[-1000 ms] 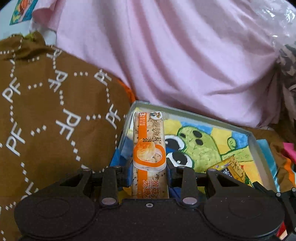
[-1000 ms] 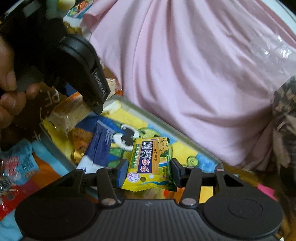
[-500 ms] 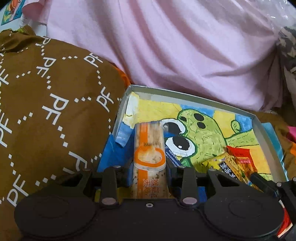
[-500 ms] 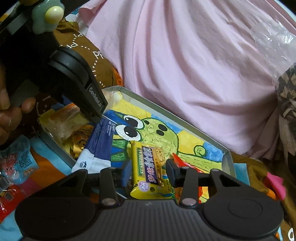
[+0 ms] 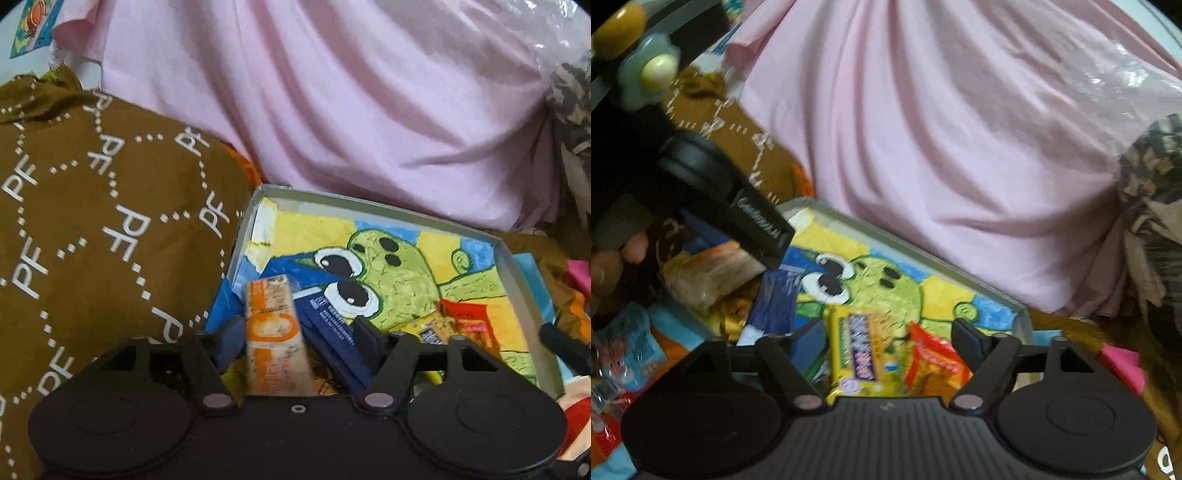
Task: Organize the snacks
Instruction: 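Move both tools back over the remaining snacks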
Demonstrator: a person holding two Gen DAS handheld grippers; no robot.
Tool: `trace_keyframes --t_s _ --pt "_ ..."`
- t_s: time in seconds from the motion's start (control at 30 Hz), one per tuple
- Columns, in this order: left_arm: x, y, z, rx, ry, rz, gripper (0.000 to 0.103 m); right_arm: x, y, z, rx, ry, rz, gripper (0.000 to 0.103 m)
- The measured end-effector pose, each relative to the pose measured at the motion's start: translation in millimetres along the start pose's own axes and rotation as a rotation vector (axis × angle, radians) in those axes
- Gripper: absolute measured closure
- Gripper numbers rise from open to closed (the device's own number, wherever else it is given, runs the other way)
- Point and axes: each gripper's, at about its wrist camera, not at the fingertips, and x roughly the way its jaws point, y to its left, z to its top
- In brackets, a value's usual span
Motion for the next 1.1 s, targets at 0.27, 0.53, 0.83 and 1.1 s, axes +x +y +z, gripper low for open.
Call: trace_keyframes --t_s 0.27,0.53,0.83,1.1 --pt "-48 -2 4 0.002 -0.063 0.011 0.010 -36 -26 13 0.087 -0.060 -0.033 0.004" --pt "-95 -10 0 0.047 -0.134 0.033 0.001 -70 -50 20 0.198 -0.103 -0.035 0.000" --pt "-144 -12 -23 0.042 -0.132 0.065 0.001 -113 -58 16 0.319 -0.095 0.022 0.000" --pt "-182 -12 -49 0.067 -0.104 0.092 0.001 -148 -57 5 0.330 -0.067 0.034 0.000"
